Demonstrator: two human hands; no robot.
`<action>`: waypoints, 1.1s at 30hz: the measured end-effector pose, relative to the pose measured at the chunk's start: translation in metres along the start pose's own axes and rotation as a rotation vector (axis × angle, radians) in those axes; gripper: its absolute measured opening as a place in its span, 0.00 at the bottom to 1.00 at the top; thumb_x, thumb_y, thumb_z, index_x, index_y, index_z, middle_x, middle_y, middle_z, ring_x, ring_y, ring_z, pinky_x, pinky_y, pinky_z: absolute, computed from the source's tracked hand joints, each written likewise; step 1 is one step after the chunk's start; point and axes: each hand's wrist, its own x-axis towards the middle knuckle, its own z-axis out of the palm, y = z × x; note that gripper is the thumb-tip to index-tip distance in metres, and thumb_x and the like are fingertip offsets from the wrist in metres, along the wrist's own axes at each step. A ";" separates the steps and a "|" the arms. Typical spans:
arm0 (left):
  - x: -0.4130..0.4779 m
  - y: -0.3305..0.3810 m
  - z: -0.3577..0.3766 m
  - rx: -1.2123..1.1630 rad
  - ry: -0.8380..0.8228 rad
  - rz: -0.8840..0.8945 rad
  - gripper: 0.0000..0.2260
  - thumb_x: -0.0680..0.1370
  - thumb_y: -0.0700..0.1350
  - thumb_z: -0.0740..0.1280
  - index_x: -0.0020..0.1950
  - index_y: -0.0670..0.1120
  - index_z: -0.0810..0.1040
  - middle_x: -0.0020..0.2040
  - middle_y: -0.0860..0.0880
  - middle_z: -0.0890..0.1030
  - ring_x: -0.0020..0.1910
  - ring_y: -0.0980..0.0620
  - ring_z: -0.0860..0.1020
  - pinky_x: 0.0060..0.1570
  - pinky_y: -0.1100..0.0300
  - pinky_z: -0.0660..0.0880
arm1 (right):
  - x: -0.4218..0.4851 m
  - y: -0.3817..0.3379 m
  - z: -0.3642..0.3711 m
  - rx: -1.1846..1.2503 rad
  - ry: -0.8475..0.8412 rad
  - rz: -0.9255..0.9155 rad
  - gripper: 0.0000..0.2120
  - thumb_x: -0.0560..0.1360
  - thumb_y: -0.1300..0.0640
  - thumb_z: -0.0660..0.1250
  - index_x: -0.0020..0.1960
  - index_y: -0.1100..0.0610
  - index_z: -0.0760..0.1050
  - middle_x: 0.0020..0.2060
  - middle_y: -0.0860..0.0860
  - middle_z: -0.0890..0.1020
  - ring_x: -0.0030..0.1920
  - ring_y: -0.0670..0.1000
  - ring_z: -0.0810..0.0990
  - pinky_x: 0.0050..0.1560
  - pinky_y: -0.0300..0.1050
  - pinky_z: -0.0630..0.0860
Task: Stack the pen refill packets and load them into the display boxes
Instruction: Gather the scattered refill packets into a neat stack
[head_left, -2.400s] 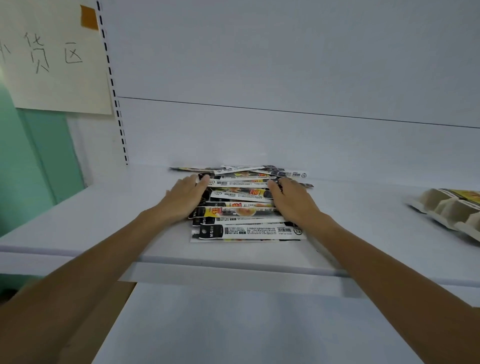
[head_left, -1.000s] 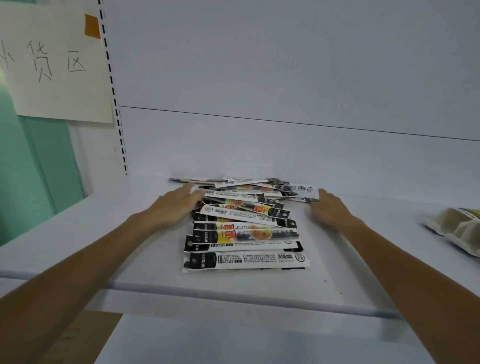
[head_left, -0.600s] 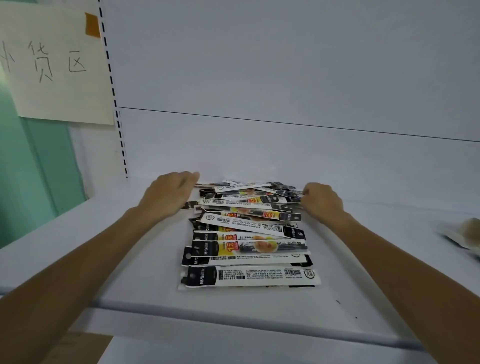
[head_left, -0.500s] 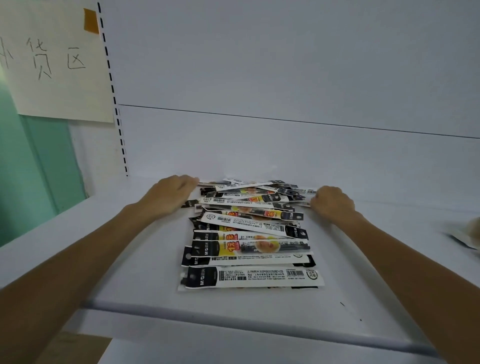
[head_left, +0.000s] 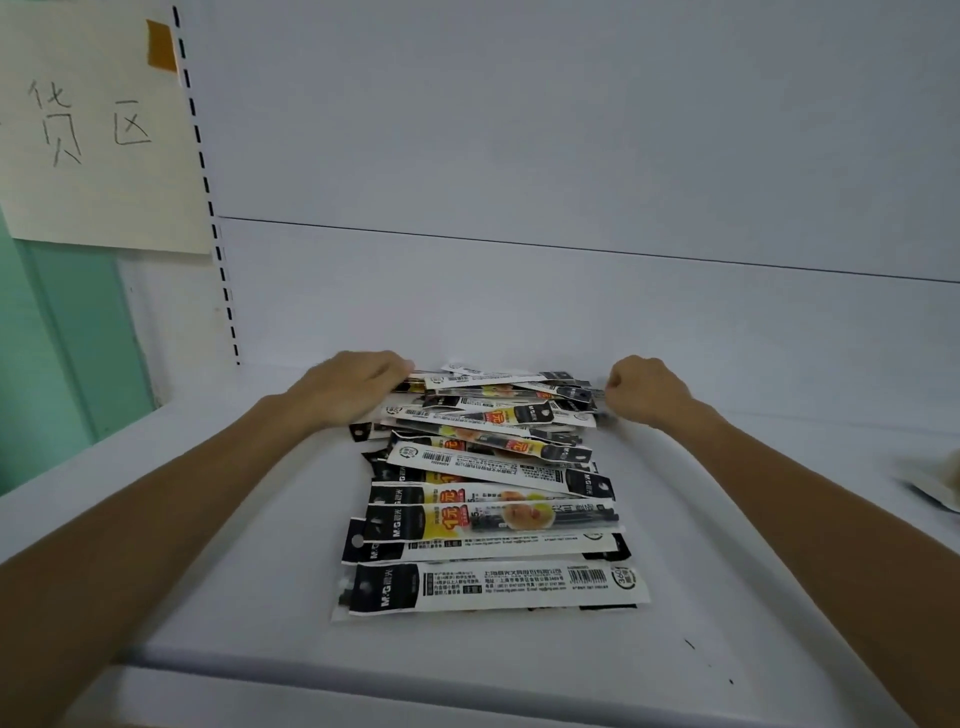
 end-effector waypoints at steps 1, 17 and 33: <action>0.007 -0.009 0.000 0.022 0.052 -0.048 0.22 0.81 0.58 0.48 0.68 0.50 0.68 0.62 0.47 0.75 0.58 0.48 0.73 0.55 0.54 0.67 | 0.003 0.004 -0.001 -0.009 0.081 0.024 0.08 0.73 0.64 0.58 0.48 0.65 0.74 0.44 0.59 0.78 0.43 0.57 0.75 0.39 0.44 0.70; 0.019 -0.029 0.012 -0.150 0.017 -0.227 0.30 0.79 0.62 0.42 0.74 0.45 0.60 0.73 0.45 0.65 0.71 0.45 0.63 0.69 0.50 0.56 | 0.015 -0.014 0.031 0.268 0.179 0.023 0.23 0.76 0.44 0.51 0.47 0.62 0.73 0.43 0.59 0.75 0.47 0.59 0.74 0.48 0.49 0.70; 0.022 -0.009 0.021 -0.157 -0.064 -0.222 0.26 0.80 0.60 0.43 0.66 0.48 0.68 0.63 0.49 0.74 0.63 0.45 0.70 0.69 0.43 0.57 | 0.009 -0.007 0.029 0.475 0.139 0.121 0.17 0.77 0.53 0.59 0.31 0.58 0.64 0.27 0.51 0.68 0.31 0.50 0.66 0.31 0.42 0.62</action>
